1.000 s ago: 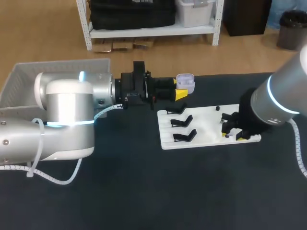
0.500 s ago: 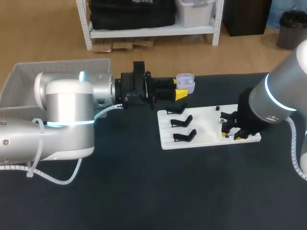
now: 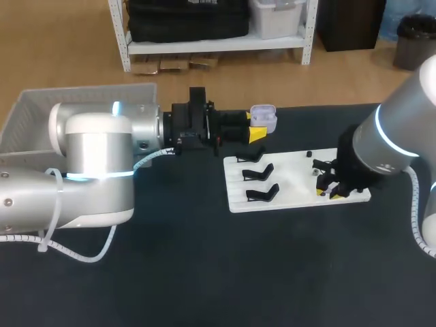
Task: Pick up each earbud case from the left stands, insert the matching earbuds, close the lid, and place the case in the box.
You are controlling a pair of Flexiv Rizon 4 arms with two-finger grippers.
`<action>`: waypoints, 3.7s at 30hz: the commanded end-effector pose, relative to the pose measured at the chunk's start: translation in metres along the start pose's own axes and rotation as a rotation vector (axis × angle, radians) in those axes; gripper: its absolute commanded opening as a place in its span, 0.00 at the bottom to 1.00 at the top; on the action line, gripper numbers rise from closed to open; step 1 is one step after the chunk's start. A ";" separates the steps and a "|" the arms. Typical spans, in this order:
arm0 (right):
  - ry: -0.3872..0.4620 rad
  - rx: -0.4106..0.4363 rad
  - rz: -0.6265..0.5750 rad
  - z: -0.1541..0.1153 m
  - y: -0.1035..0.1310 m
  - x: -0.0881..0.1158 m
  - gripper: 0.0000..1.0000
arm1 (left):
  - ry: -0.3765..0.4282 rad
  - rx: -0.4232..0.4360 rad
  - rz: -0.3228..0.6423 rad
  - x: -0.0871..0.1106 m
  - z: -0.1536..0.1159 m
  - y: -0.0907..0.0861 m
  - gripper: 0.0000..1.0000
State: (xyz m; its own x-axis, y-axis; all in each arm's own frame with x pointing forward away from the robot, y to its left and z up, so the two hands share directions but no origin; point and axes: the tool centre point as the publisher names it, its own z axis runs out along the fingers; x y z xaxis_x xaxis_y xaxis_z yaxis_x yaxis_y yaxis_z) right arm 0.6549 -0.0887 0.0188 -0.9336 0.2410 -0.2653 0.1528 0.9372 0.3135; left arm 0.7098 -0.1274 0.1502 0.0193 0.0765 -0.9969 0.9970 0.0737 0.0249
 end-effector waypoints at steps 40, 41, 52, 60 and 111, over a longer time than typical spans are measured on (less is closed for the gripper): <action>0.017 0.017 -0.003 -0.001 0.000 0.004 0.00 | -0.008 -0.008 0.005 0.002 0.000 -0.002 0.00; 0.018 0.019 -0.003 -0.001 0.000 0.004 0.00 | -0.008 -0.008 0.005 0.002 0.000 -0.002 0.00; 0.089 0.064 -0.069 -0.051 0.023 0.005 0.00 | -0.008 -0.008 0.005 0.002 0.000 -0.002 0.00; 0.215 0.081 -0.197 -0.102 0.055 0.009 0.00 | -0.008 -0.008 0.005 0.002 0.000 -0.002 0.00; 0.137 0.027 -0.727 -0.132 0.188 -0.047 0.00 | -0.008 -0.008 0.005 0.002 0.000 -0.002 0.00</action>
State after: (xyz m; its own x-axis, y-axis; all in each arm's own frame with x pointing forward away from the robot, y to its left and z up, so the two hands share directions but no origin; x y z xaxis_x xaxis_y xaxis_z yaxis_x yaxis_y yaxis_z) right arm 0.6850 0.0417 0.2127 -0.8351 -0.4752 -0.2771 -0.5133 0.8543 0.0820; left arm 0.7098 -0.1274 0.1502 0.0192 0.0765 -0.9969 0.9970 0.0737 0.0249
